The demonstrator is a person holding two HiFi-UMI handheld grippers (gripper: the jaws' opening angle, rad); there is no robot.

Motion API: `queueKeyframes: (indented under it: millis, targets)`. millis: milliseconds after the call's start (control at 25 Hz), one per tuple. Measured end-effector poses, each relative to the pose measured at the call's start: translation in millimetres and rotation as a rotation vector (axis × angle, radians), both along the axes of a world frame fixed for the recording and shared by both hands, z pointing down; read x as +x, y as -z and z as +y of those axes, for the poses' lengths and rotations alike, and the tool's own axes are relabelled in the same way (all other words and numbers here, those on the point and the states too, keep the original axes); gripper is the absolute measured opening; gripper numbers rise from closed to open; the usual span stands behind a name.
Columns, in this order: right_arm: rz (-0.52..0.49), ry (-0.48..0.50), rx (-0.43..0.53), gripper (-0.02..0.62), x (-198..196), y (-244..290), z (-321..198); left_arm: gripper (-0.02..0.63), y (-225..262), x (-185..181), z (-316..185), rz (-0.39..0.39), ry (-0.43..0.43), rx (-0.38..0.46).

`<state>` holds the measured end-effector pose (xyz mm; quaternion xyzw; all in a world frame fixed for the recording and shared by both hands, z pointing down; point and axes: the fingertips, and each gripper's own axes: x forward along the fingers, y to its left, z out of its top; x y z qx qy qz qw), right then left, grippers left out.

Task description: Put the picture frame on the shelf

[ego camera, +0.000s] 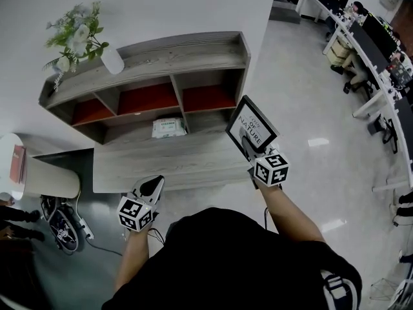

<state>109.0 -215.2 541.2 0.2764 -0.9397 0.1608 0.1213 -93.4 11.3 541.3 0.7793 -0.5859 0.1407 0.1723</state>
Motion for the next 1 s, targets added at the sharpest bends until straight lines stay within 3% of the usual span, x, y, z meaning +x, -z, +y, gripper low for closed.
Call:
queueKeyframes:
  millis: [1000]
  targets:
    - [0.003, -0.020, 0.005, 0.023, 2, 0, -21, 0.020, 5, -10, -30, 0.012, 0.000, 0.021]
